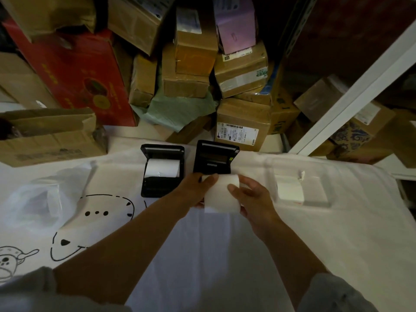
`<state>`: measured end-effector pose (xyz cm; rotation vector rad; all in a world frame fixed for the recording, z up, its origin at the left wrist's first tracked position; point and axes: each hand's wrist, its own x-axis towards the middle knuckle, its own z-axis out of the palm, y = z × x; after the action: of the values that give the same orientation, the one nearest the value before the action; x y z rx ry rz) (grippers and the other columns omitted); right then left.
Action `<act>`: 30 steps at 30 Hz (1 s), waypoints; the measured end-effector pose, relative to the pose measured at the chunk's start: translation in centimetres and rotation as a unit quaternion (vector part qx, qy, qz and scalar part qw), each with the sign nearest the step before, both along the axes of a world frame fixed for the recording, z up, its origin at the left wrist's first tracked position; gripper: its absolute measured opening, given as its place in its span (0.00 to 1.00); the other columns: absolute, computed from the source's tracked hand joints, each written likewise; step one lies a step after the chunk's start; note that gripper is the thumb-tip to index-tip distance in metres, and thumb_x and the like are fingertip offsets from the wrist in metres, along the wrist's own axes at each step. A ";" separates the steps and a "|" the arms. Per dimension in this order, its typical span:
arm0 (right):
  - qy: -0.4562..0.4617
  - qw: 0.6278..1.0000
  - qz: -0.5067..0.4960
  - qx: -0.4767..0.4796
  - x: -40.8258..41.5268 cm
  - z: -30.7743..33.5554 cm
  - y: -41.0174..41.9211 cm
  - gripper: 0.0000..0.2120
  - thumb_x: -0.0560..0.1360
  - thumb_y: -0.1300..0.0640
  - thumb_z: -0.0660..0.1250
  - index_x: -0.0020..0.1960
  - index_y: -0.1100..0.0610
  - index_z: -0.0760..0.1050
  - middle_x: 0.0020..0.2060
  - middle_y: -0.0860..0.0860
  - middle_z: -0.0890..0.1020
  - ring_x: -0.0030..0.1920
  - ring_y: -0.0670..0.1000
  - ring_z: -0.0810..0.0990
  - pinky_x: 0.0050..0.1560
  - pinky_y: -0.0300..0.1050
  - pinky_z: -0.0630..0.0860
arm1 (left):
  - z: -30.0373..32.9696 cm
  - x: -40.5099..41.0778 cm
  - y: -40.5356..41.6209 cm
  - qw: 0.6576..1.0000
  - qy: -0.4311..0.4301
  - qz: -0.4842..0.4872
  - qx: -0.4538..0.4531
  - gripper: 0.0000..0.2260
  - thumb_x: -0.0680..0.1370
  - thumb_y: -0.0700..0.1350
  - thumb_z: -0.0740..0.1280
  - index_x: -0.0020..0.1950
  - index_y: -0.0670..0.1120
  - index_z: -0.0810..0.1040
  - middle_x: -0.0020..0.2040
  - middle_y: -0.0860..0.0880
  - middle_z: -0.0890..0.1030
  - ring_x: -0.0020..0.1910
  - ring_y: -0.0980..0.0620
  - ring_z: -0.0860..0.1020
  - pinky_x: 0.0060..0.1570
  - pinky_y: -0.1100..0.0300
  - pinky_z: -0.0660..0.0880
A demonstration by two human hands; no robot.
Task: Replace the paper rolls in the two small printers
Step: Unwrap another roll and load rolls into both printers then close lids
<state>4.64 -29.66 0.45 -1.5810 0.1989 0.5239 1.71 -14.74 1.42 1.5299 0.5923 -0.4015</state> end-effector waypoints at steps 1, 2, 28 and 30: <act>0.020 1.000 0.004 0.003 -0.2 -0.8 0.0 0.10 0.74 0.63 0.68 0.54 0.55 0.78 0.46 0.52 0.83 0.46 0.50 0.83 0.47 0.46 0.82 | -0.8 -0.1 -0.1 1.000 0.003 -0.001 0.025 0.17 0.80 0.51 0.59 0.66 0.45 0.69 0.61 0.42 0.73 0.54 0.46 0.73 0.45 0.57 0.76; 0.038 0.999 0.005 -0.003 -0.4 -1.6 -0.1 0.10 0.74 0.63 0.68 0.55 0.58 0.79 0.48 0.55 0.84 0.49 0.54 0.83 0.48 0.48 0.82 | -1.7 -0.3 -0.3 0.998 0.003 0.001 0.057 0.17 0.80 0.52 0.59 0.65 0.44 0.69 0.61 0.41 0.73 0.54 0.46 0.73 0.46 0.56 0.75; -0.253 0.914 -0.016 -0.316 3.4 -4.9 4.2 0.10 0.75 0.58 0.69 0.54 0.60 0.81 0.46 0.54 0.83 0.44 0.48 0.78 0.48 0.38 0.73 | -6.7 2.3 0.7 0.938 -0.112 0.194 0.265 0.09 0.75 0.46 0.70 0.52 0.44 0.80 0.51 0.47 0.80 0.46 0.55 0.75 0.48 0.64 0.72; -0.241 0.915 -0.013 -0.322 3.5 -4.6 4.2 0.10 0.76 0.59 0.68 0.56 0.60 0.80 0.48 0.55 0.83 0.48 0.50 0.80 0.53 0.42 0.76 | -6.6 2.4 1.0 0.943 -0.104 0.192 0.253 0.09 0.75 0.46 0.69 0.53 0.43 0.80 0.50 0.48 0.80 0.46 0.54 0.75 0.48 0.63 0.73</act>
<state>8.13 -25.44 -4.19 -2.2952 0.0092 0.0153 4.16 -13.78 -5.15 1.8600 0.8486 0.2314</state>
